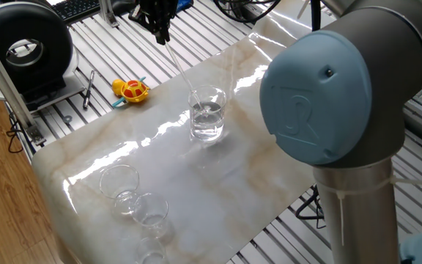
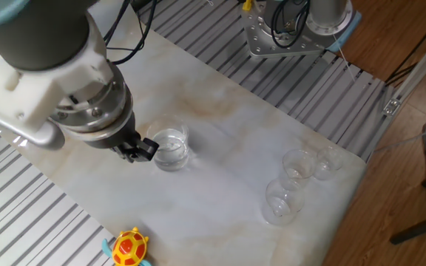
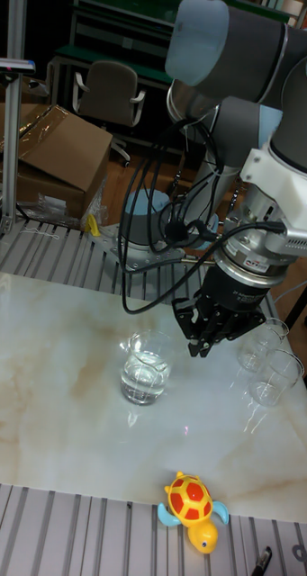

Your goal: Stir the beaker with a glass rod

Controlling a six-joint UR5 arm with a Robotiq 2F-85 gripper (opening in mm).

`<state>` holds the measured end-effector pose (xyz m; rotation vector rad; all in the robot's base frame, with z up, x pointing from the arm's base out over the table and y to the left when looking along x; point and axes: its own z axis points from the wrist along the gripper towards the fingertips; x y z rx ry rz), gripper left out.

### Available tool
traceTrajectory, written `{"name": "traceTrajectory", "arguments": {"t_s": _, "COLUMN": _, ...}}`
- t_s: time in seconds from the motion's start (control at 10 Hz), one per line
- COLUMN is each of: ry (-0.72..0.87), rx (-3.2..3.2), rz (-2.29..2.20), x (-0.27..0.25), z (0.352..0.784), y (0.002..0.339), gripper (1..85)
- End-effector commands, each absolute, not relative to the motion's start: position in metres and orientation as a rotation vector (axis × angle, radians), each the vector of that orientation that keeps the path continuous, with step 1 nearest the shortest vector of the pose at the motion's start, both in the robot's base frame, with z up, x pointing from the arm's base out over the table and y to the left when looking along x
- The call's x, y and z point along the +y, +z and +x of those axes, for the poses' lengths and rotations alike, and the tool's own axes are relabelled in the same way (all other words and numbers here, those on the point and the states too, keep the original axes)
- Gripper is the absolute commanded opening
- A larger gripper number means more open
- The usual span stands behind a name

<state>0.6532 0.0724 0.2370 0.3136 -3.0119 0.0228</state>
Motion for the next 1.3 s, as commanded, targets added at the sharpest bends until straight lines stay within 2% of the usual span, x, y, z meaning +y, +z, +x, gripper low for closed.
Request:
{"name": "traceTrajectory", "arguments": {"t_s": 0.0, "ry": -0.038, "rx": -3.018, "rz": 0.35, "x": 0.074, "z": 0.649, "y": 0.251, "gripper": 1.0}}
{"name": "traceTrajectory", "arguments": {"t_s": 0.5, "ry": -0.027, "rx": -3.02, "rz": 0.401, "x": 0.064, "z": 0.64, "y": 0.266, "gripper": 1.0}}
{"name": "traceTrajectory", "arguments": {"t_s": 0.8, "ry": -0.093, "rx": -3.075, "rz": 0.396, "x": 0.081, "z": 0.652, "y": 0.27, "gripper": 1.0}}
{"name": "traceTrajectory", "arguments": {"t_s": 1.2, "ry": 0.023, "rx": -3.082, "rz": 0.585, "x": 0.065, "z": 0.672, "y": 0.272, "gripper": 1.0}}
